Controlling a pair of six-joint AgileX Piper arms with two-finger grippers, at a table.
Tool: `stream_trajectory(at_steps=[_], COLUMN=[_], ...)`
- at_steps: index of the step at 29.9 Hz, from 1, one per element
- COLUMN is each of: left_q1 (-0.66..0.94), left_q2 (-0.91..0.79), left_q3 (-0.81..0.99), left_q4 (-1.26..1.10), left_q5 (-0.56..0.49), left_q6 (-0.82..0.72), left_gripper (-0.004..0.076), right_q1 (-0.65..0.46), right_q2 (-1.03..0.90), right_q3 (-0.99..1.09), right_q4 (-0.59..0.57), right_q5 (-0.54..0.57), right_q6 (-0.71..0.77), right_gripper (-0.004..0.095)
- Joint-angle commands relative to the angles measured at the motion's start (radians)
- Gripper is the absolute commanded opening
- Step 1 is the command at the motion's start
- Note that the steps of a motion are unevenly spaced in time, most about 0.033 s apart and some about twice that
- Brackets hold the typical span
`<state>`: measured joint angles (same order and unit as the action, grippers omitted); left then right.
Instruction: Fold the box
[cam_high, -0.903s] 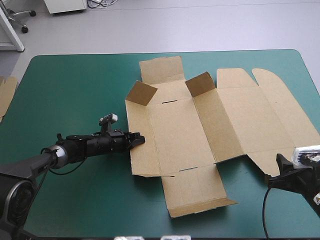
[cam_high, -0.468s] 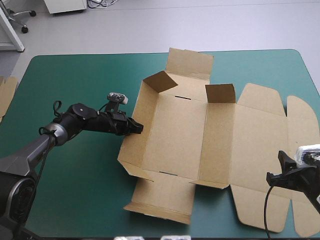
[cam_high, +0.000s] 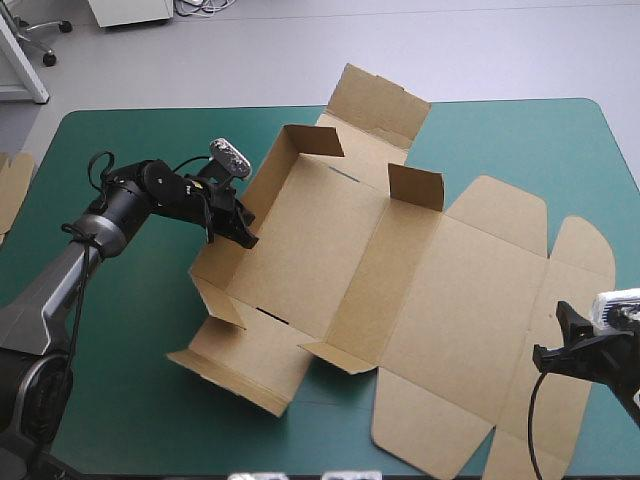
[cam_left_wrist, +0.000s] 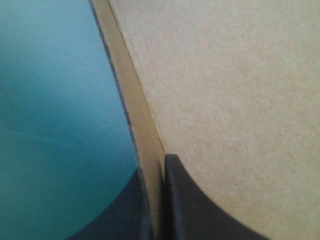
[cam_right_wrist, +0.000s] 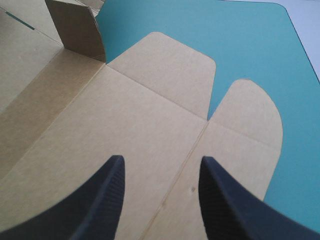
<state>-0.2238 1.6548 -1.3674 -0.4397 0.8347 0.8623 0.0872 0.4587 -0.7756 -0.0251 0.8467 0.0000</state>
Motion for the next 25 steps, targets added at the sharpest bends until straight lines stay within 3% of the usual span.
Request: stream_trajectory(at_steps=[1, 9, 14, 20, 25], left_q1=[-0.003, -0.003, -0.003, -0.003, -0.008], left_q2=[-0.038, 0.006, 0.007, 0.022, 0.066], left_q3=[-0.074, -0.181, -0.235, -0.347, -0.42], left_q4=[0.044, 0.097, 0.091, 0.094, 0.113], left_q5=[-0.036, 0.103, 0.073, -0.097, -0.021], left_q6=[0.113, 0.42, 0.55, 0.6, 0.603], left_gripper=[0.0011, 0.001, 0.001, 0.001, 0.001], right_q1=[0.0, 0.0, 0.0, 0.0, 0.0], right_q2=[0.013, 0.013, 0.013, 0.013, 0.013], right_q3=[-0.031, -0.031, -0.031, -0.031, -0.031], right_q4=[0.0, 0.007, 0.014, 0.025, 0.025], right_q5=[-0.065, -0.063, -0.063, -0.061, -0.061], right_q6=[-0.006, -0.006, -0.007, -0.025, -0.025], right_gripper=[0.0444, 0.0444, 0.0444, 0.0444, 0.0444])
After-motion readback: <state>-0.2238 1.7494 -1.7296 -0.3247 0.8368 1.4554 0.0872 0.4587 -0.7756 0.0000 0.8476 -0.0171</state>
